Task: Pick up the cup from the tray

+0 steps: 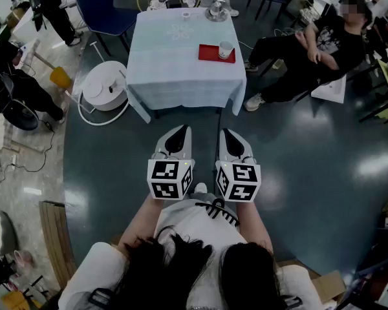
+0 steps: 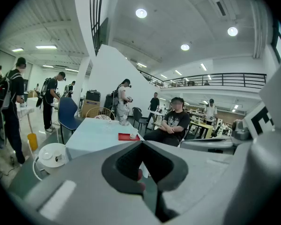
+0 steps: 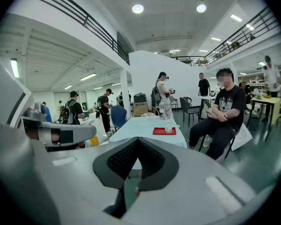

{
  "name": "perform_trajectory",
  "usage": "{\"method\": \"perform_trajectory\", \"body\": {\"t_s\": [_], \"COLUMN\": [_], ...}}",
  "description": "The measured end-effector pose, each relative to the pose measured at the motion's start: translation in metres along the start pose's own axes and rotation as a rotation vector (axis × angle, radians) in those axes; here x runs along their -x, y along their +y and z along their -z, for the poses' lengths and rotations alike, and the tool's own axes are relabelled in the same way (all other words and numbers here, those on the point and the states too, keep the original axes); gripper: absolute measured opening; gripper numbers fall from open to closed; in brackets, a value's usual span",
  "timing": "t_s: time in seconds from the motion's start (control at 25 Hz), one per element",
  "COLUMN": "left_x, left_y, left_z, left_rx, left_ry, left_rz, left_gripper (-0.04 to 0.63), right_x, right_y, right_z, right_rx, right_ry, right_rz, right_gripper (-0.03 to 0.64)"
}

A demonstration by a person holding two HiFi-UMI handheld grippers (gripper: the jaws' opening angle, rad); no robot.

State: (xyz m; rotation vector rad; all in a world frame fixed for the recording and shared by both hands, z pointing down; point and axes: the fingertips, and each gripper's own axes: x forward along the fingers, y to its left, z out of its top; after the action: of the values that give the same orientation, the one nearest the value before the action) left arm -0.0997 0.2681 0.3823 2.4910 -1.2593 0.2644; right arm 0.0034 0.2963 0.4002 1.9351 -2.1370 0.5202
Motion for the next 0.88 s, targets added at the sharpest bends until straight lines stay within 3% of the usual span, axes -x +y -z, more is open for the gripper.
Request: {"method": "perform_trajectory", "body": {"t_s": [0.76, 0.88], "left_x": [-0.009, -0.010], "left_y": [-0.013, -0.013], "left_z": [0.010, 0.012], "left_rx": [0.006, 0.015], "left_ry": [0.030, 0.032], "left_rz": [0.002, -0.005], "left_gripper": [0.000, 0.000], "right_x": [0.007, 0.007], "right_y": [-0.014, -0.019], "right_z": [0.004, 0.005], "right_rx": [0.031, -0.006], "right_ry": [0.019, 0.014], "right_rz": [0.031, 0.031], "right_gripper": [0.021, 0.021]}}
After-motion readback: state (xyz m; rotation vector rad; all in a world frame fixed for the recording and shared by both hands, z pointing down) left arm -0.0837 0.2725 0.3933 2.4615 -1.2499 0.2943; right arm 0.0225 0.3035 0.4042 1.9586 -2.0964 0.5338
